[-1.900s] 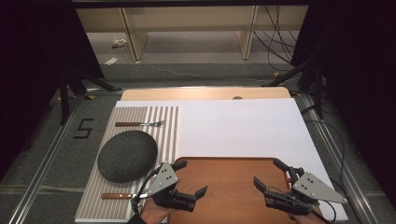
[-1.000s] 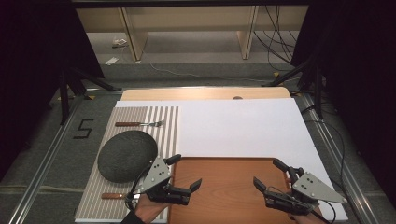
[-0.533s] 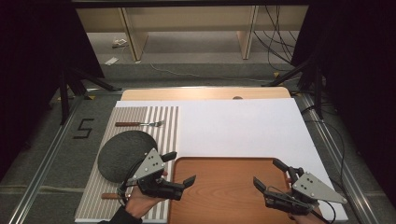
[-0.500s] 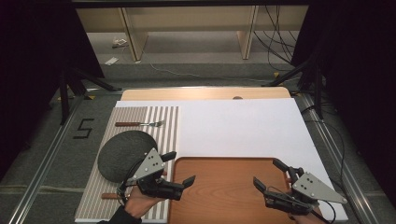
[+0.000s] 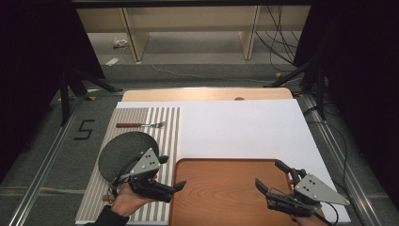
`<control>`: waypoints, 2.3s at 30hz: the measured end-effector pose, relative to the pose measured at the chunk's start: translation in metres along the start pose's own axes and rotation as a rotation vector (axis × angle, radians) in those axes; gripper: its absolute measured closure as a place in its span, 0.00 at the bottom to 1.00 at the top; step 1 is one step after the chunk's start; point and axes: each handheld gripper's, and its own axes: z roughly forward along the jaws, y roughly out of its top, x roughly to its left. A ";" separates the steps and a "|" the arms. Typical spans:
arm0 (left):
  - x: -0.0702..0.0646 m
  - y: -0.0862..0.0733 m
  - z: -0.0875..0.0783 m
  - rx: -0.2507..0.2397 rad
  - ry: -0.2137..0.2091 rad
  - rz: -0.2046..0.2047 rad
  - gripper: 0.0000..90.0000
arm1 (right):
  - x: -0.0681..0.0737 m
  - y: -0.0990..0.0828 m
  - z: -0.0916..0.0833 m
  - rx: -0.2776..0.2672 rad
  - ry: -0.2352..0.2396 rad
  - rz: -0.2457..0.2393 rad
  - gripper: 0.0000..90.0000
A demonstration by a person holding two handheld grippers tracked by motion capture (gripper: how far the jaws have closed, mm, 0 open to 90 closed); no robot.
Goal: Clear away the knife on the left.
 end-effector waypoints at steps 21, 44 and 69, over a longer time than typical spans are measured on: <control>0.033 -0.023 -0.010 0.339 0.047 0.098 0.06 | 0.000 0.000 0.000 0.002 0.000 0.001 0.19; 0.043 -0.044 -0.012 0.576 0.034 0.207 0.16 | 0.000 0.000 0.001 0.003 0.001 -0.003 0.19; 0.057 -0.070 -0.018 0.788 0.009 0.167 0.24 | 0.001 0.000 0.001 0.005 0.002 -0.003 0.19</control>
